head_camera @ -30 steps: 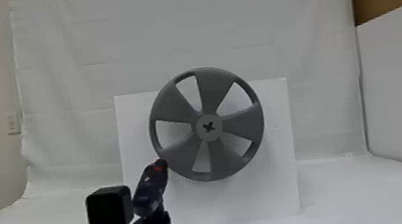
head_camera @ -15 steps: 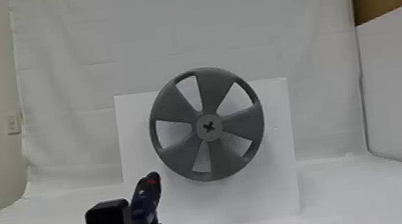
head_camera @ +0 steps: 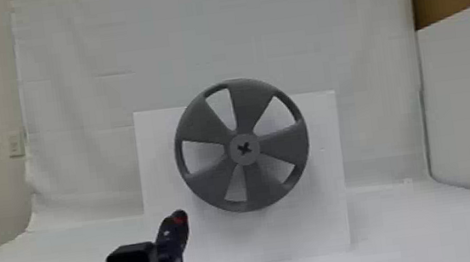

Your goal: Grasp the drill and bring into the middle of wheel

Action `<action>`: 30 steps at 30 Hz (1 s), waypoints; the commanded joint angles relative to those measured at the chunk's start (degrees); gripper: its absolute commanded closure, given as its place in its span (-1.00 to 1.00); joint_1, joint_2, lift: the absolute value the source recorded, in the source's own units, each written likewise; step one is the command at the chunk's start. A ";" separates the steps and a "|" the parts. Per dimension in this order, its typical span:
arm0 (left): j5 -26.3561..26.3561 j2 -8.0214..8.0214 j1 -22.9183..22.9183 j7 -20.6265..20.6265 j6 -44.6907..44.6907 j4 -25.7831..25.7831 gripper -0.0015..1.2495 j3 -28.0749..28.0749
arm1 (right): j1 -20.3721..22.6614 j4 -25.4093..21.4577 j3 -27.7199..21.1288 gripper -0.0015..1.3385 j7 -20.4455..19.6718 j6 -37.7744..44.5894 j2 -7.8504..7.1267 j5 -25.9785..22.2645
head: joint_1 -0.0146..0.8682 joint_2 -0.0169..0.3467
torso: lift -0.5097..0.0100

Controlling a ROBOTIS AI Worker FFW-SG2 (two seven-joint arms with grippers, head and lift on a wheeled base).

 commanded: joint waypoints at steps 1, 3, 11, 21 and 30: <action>-0.15 0.00 -0.08 0.00 0.00 0.04 0.95 0.00 | 0.00 0.00 0.08 -0.57 0.00 0.00 0.00 0.08 | -0.97 -0.91 | -0.60; -0.15 0.00 -0.08 0.00 0.00 0.13 0.95 -0.09 | 0.00 0.00 0.08 -0.57 0.00 0.00 0.09 0.08 | -0.97 -0.91 | -0.60; -0.15 0.00 -0.08 0.00 0.00 0.39 0.82 -0.18 | 0.00 0.00 -0.01 -0.57 0.00 0.00 0.09 0.17 | -0.97 -0.91 | -0.60; 0.99 -0.08 -0.26 0.00 0.00 0.74 0.01 0.09 | 0.00 0.00 0.08 -0.57 0.00 0.00 0.00 0.08 | -0.97 -0.91 | -0.60; 1.26 -0.08 -0.44 0.00 0.00 1.10 -0.19 0.09 | 0.00 0.00 0.08 -0.57 0.00 0.00 0.00 0.17 | -0.97 -0.91 | -0.60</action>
